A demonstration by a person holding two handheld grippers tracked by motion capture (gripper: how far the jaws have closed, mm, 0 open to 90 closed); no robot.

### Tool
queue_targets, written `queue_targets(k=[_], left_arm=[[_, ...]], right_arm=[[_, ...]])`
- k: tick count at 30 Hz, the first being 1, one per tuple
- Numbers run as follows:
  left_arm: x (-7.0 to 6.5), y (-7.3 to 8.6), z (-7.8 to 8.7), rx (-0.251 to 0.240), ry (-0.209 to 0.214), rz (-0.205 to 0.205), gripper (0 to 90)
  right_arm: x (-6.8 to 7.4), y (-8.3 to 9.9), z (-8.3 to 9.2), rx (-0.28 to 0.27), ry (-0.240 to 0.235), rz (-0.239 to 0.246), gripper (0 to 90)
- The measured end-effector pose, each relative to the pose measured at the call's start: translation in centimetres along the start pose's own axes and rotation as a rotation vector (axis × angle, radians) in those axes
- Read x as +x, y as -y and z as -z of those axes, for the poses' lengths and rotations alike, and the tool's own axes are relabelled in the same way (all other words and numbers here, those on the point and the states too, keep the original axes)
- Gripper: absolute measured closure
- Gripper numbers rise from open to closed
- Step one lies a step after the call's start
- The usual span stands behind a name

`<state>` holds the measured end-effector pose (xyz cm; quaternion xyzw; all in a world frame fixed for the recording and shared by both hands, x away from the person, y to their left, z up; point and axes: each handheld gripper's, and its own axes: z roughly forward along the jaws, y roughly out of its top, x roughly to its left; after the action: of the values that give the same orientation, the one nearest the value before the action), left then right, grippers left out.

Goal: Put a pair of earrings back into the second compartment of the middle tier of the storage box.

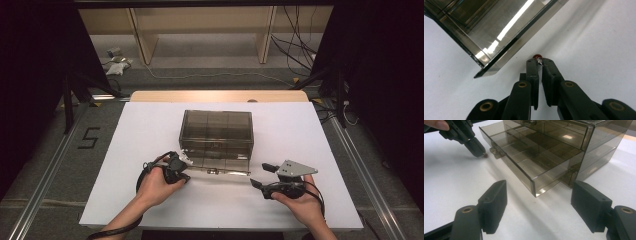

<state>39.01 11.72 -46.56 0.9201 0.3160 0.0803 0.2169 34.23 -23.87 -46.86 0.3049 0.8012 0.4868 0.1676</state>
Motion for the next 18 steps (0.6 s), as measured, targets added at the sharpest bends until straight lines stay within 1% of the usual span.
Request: queue_targets(k=[6, 10, 12, 13, 14, 18], left_arm=[[-0.07, 0.06, 0.09, -0.003, 0.002, 0.007, 84.0], [-0.21, 0.0, 0.25, -0.002, 0.004, 0.002, 84.1], [-0.28, -0.01, 0.36, -0.003, 0.004, -0.007, 84.0], [-0.41, 0.0, 0.37, -0.01, 0.004, -0.001, 84.1], [-0.44, 0.02, 0.45, -0.002, 0.007, -0.014, 84.1], [-0.77, 0.17, 0.7, -0.01, 0.009, -0.014, 84.1]], right_arm=[[-0.01, 0.0, 0.01, -0.001, 0.001, 0.0, 30.0], [0.0, 0.0, 0.01, 0.0, 0.0, 0.001, 30.1], [-0.01, 0.0, 0.03, -0.001, 0.0, 0.003, 30.1], [-0.01, -0.01, 0.04, -0.001, 0.0, 0.003, 30.0], [-0.02, -0.01, 0.04, -0.001, 0.001, 0.004, 30.1], [-0.04, 0.01, 0.04, -0.002, 0.001, 0.002, 30.0]])
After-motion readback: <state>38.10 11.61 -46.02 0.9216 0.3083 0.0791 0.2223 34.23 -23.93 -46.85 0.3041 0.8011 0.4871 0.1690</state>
